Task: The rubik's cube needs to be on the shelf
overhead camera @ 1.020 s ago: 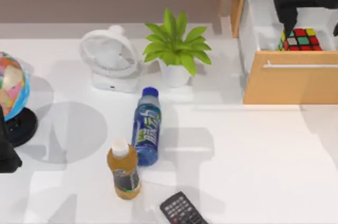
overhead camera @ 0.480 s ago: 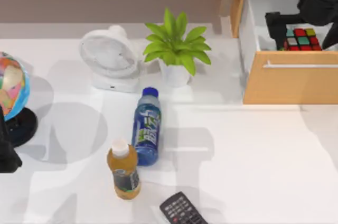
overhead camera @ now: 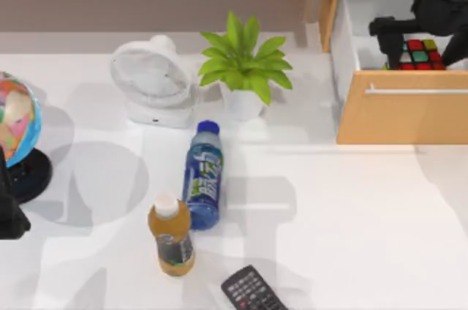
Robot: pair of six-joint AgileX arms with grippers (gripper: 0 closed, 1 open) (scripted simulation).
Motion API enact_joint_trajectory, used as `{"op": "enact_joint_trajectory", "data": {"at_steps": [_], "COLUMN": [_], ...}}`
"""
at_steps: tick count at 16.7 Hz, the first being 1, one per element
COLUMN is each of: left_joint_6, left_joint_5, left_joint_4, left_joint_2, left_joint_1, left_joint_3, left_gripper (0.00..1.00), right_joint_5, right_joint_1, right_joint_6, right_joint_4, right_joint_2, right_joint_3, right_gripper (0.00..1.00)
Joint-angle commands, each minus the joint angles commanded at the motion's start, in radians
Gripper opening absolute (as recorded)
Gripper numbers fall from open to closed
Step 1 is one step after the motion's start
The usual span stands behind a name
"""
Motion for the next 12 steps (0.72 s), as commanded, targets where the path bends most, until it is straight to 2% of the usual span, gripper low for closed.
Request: {"op": "enact_joint_trajectory", "data": {"at_steps": [8, 12], "left_joint_6": [0.000, 0.000], "left_joint_5": [0.000, 0.000], "left_joint_4": [0.000, 0.000], "left_joint_2": [0.000, 0.000], "left_joint_1": [0.000, 0.000], "left_joint_3": [0.000, 0.000], "left_gripper": [1.00, 1.00], "right_joint_5": [0.000, 0.000], "right_joint_1": [0.000, 0.000], "right_joint_6": [0.000, 0.000], "right_joint_4": [0.000, 0.000], "right_joint_2": [0.000, 0.000], "right_joint_3": [0.000, 0.000], "right_gripper": [0.02, 0.00]}}
